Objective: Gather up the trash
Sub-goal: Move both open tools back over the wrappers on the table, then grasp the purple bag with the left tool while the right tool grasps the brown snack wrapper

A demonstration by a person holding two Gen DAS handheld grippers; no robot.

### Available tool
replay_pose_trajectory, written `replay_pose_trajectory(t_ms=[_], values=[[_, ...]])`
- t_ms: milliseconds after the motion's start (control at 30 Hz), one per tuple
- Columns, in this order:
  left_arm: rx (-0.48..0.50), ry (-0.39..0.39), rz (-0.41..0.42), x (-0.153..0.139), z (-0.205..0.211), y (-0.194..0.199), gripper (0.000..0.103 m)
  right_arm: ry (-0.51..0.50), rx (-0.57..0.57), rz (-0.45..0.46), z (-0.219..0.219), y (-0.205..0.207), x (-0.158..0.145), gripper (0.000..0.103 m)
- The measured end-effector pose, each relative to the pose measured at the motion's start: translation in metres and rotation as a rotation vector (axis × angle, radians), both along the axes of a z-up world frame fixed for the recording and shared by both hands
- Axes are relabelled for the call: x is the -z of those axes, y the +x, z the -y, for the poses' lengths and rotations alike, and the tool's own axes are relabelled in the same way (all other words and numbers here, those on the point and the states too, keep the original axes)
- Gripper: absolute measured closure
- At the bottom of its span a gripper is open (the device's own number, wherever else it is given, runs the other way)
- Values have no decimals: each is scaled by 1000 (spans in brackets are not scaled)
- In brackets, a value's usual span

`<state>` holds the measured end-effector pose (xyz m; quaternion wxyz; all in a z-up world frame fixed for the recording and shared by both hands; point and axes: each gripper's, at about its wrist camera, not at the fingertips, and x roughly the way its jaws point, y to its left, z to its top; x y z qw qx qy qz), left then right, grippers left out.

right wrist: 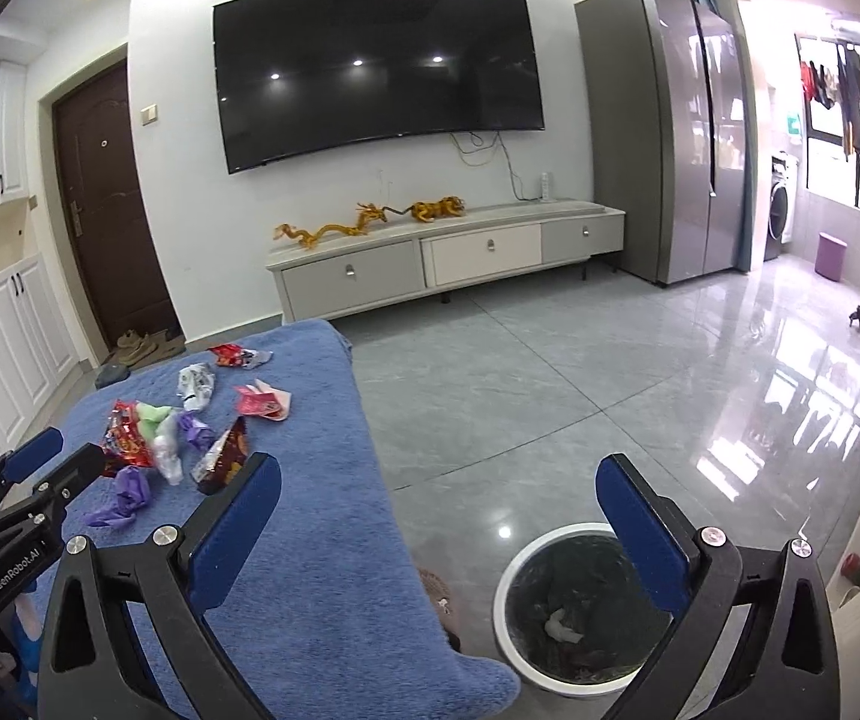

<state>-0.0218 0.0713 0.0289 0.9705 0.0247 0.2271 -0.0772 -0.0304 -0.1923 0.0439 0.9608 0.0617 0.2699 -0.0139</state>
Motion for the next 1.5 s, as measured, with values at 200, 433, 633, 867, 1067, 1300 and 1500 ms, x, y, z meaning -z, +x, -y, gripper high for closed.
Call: replay_pose_trajectory(t_ms=[200,433,633,867,1067,1300,1500], values=[[-48,-9,-19,10,-17,5,37,6,-57,-8,-15,7,6,0],[-75,-6,-54,21,-32,23,37,5,-130,-57,-37,26,22,0],[-81,-8,-79,29,-38,36,37,-13,-158,-100,-48,37,38,0],[-101,-19,-96,40,-46,51,37,-28,-208,-162,-57,59,53,2],[-183,-40,-100,52,-82,59,37,-41,-289,-195,-79,92,60,10],[-226,-73,-189,79,-126,71,37,13,-414,-226,-125,142,74,13],[-176,-134,-274,95,-132,91,37,75,-489,-301,-166,181,105,23]])
